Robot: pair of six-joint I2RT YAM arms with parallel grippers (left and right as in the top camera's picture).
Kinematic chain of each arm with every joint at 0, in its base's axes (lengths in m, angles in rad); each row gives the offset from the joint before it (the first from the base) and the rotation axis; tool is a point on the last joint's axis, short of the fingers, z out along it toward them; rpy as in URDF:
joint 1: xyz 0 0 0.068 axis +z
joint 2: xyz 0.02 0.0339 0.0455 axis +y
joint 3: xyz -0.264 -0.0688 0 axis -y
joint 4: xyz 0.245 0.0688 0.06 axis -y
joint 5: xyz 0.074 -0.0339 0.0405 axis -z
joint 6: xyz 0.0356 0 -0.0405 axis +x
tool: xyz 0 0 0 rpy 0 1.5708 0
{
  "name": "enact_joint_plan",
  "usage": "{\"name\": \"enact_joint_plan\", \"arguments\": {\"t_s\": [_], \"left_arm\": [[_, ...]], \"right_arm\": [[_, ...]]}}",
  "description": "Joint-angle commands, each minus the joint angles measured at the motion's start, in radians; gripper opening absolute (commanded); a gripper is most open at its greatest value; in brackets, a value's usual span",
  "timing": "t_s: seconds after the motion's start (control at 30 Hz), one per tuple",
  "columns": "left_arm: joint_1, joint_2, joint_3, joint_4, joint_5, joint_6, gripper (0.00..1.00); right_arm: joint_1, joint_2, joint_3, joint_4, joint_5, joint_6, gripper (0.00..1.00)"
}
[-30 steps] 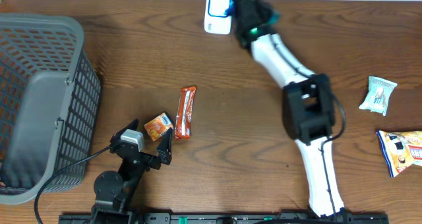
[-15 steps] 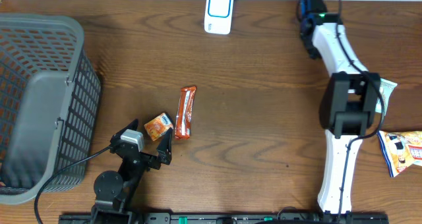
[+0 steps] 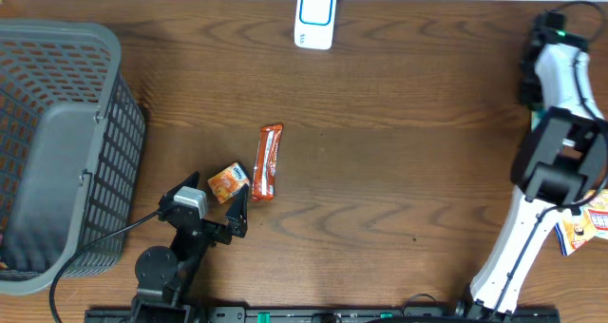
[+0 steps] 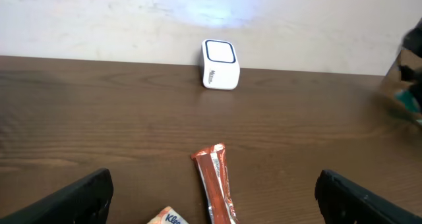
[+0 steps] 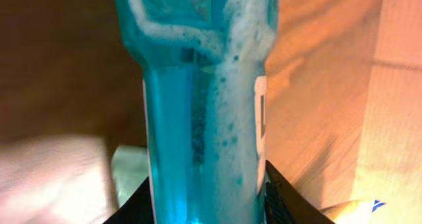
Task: Scan the item barcode
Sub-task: 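Carry the bottle right and drop it at the table's right edge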
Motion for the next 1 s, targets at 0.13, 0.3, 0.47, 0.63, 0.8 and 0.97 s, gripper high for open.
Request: {"name": "enact_joint_plan", "arguments": {"t_s": [0.13, 0.3, 0.47, 0.63, 0.8, 0.97], "left_arm": [[0.004, -0.003, -0.018, -0.033, 0.010, 0.006, 0.98], [0.004, -0.003, -0.018, -0.033, 0.010, 0.006, 0.98], [0.004, -0.003, -0.018, -0.033, 0.010, 0.006, 0.98], [0.004, -0.003, -0.018, -0.033, 0.010, 0.006, 0.98], [0.004, -0.003, -0.018, -0.033, 0.010, 0.006, 0.98], [0.004, -0.003, -0.018, -0.033, 0.010, 0.006, 0.98]], "right_arm": [[-0.080, -0.064, 0.019, -0.006, -0.143, 0.074, 0.99], [-0.056, -0.133, 0.033, 0.008, -0.248, 0.130, 0.99], [0.025, -0.307, 0.035, 0.005, -0.702, 0.263, 0.99], [0.183, -0.359, 0.035, -0.028, -1.165, 0.386, 0.99], [0.409, -0.330, 0.034, -0.096, -1.265, 0.384, 0.99], [0.638, -0.313, 0.031, -0.167, -1.134, 0.381, 0.99]]}}
